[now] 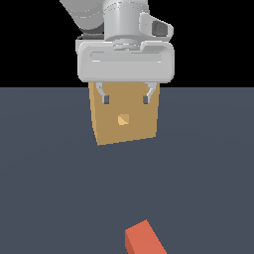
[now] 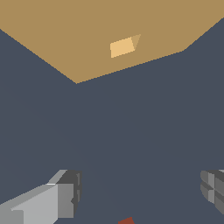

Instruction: Insert the peg into the horizontal hole in a box.

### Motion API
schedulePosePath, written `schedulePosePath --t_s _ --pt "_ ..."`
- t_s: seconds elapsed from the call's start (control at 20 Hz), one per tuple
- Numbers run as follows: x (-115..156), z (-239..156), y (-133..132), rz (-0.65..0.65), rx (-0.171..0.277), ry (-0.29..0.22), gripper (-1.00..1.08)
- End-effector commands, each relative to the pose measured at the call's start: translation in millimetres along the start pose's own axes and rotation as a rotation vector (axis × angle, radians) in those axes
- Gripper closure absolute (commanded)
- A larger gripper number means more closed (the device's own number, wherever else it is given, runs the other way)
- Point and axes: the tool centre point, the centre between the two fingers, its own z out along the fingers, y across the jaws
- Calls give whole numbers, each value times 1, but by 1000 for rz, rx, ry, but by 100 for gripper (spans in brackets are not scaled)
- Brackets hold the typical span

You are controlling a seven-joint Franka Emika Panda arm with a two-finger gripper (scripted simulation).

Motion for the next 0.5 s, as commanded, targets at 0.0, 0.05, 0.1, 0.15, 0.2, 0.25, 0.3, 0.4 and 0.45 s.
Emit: schedulePosePath --t_s 0.0,0.05,0.1,0.15,0.2,0.25,0.3,0.4,0.45 --pt "0 0 0 0 0 0 -92" --pt "0 0 0 0 0 0 -92" --pt "-1 0 0 -1 0 0 -92" --pt "-2 1 0 -2 0 0 -92" --pt "-4 1 0 -4 0 0 -92" --pt "-6 2 0 -6 0 0 -92" --pt "-8 2 0 -9 0 0 -92" --pt "-14 4 0 -17 -1 1 -92" --pt "-18 6 0 -21 -1 1 -92"
